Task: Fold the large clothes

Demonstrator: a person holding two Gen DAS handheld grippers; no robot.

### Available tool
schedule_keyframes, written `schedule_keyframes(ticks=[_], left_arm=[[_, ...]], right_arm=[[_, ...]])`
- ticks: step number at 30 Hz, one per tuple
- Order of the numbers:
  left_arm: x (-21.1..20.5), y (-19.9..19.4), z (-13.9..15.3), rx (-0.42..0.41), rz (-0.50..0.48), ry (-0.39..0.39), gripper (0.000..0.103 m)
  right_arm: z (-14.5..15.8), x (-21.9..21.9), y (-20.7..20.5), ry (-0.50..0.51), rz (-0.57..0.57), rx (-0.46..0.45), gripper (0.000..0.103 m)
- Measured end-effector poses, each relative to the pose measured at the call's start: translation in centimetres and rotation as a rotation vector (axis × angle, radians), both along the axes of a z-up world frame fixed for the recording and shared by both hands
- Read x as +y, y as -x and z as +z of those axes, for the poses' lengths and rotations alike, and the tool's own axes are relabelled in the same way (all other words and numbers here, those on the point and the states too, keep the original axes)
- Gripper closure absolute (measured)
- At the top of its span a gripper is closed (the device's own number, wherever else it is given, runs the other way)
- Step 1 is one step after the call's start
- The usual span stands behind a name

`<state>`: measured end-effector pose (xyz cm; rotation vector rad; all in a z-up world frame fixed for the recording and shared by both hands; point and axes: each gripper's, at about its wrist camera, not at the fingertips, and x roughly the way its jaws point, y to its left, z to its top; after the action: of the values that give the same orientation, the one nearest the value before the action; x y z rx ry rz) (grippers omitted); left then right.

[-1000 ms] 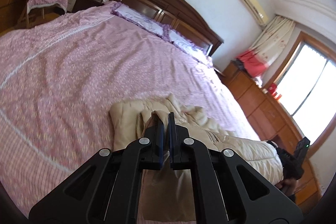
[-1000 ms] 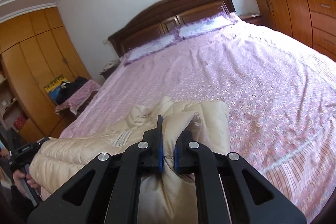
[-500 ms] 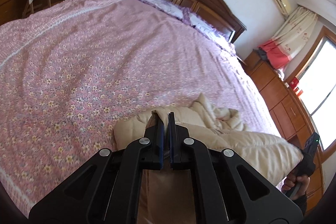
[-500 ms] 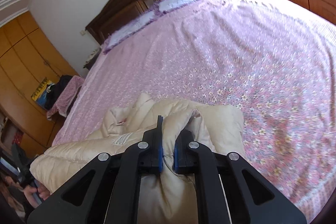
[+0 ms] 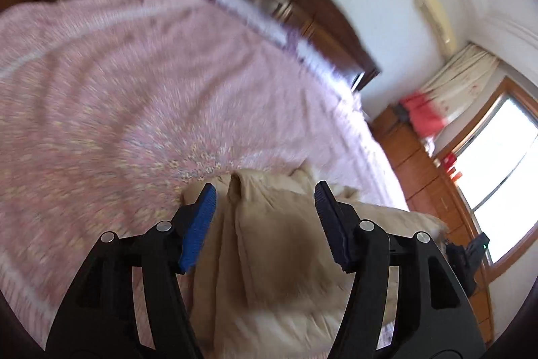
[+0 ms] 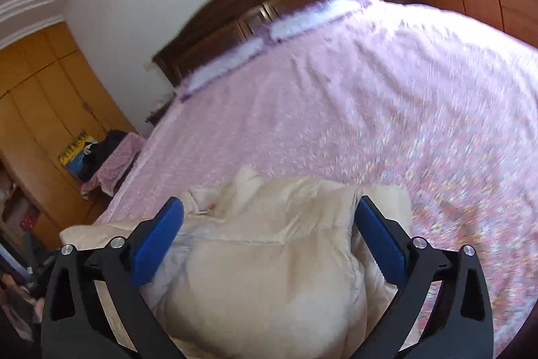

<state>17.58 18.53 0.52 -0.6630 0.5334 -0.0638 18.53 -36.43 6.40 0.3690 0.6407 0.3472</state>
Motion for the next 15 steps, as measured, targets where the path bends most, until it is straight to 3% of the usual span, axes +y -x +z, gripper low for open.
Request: schedule_keyframes(ticks=[2, 3, 6, 7, 10, 12, 13, 14, 15], left_arm=[[-0.9, 3.2, 0.5, -0.057, 0.050, -0.033, 0.052], [-1.8, 4.8, 0.7, -0.085, 0.065, -0.056, 0.067], [-7.3, 7.7, 0.3, -0.070, 0.038, -0.250, 0.081], [-8.8, 8.0, -0.3, -0.048, 0.021, -0.272, 0.087], [-10.6, 7.5, -1.7, 0.004, -0.061, -0.248, 0.091], [-11.1, 6.3, -2.3, 0.042, -0.080, -0.257, 0.092], [-11.0, 5.7, -2.5, 0.056, -0.087, -0.243, 0.092], [-10.8, 5.0, -2.8, 0.073, -0.084, -0.225, 0.092], [-10.7, 4.3, -3.0, 0.090, -0.073, -0.215, 0.092]], right_arm=[[1.2, -0.1, 1.7, 0.054, -0.028, -0.059, 0.005], [1.8, -0.2, 2.5, 0.064, -0.037, -0.087, 0.005], [3.2, -0.6, 5.5, 0.073, -0.053, -0.168, 0.005], [3.5, -0.6, 6.7, 0.084, -0.057, -0.189, 0.005], [3.5, 0.5, 9.8, 0.153, 0.004, -0.222, 0.011], [2.7, 1.7, 11.4, 0.212, 0.035, -0.214, 0.025], [2.1, 2.4, 12.0, 0.235, 0.051, -0.193, 0.051], [1.0, 3.5, 12.3, 0.268, 0.068, -0.144, 0.065], [0.2, 4.1, 12.4, 0.281, 0.088, -0.117, 0.065]])
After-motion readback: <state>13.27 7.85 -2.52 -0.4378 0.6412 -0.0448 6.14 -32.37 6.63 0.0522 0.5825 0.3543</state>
